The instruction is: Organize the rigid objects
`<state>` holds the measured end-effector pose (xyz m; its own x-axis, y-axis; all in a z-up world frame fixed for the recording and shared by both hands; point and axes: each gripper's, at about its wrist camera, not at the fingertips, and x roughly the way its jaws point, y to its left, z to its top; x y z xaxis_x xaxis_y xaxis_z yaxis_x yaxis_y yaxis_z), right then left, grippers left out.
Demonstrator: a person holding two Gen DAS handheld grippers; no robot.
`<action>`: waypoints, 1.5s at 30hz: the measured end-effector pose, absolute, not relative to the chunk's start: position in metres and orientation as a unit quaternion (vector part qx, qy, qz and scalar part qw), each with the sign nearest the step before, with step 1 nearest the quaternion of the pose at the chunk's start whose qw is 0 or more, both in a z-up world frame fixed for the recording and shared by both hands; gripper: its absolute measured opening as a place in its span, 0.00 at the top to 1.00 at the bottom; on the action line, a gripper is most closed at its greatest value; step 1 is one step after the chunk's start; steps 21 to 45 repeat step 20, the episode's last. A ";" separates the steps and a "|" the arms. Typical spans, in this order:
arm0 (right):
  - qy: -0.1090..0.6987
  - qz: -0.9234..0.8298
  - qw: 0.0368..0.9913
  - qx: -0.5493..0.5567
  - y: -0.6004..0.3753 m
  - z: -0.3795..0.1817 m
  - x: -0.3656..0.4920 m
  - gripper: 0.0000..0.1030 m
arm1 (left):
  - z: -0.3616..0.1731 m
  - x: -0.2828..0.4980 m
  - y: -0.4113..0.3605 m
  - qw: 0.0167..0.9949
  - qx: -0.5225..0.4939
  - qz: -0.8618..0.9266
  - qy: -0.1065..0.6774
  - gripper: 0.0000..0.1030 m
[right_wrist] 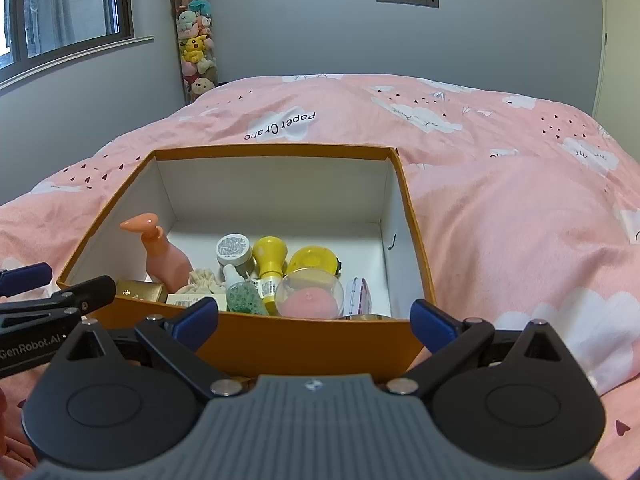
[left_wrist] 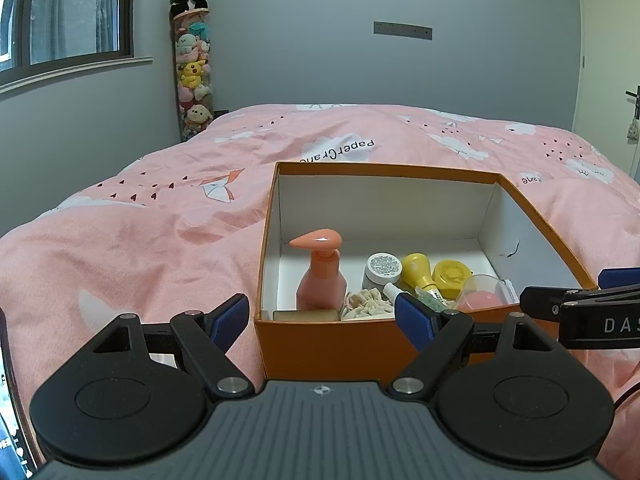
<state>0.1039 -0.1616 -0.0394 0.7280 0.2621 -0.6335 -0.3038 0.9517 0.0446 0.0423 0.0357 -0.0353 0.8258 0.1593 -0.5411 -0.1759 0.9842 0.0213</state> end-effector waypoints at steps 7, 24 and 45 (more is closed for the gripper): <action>0.337 0.152 0.929 -0.031 -0.161 -0.040 0.104 0.03 | -0.035 0.042 0.035 0.956 -0.014 0.087 0.281 0.06; 0.340 0.152 0.927 -0.031 -0.159 -0.042 0.102 0.03 | -0.035 0.042 0.035 0.955 -0.014 0.090 0.281 0.06; 0.340 0.152 0.927 -0.031 -0.159 -0.042 0.102 0.03 | -0.035 0.042 0.035 0.955 -0.014 0.090 0.281 0.06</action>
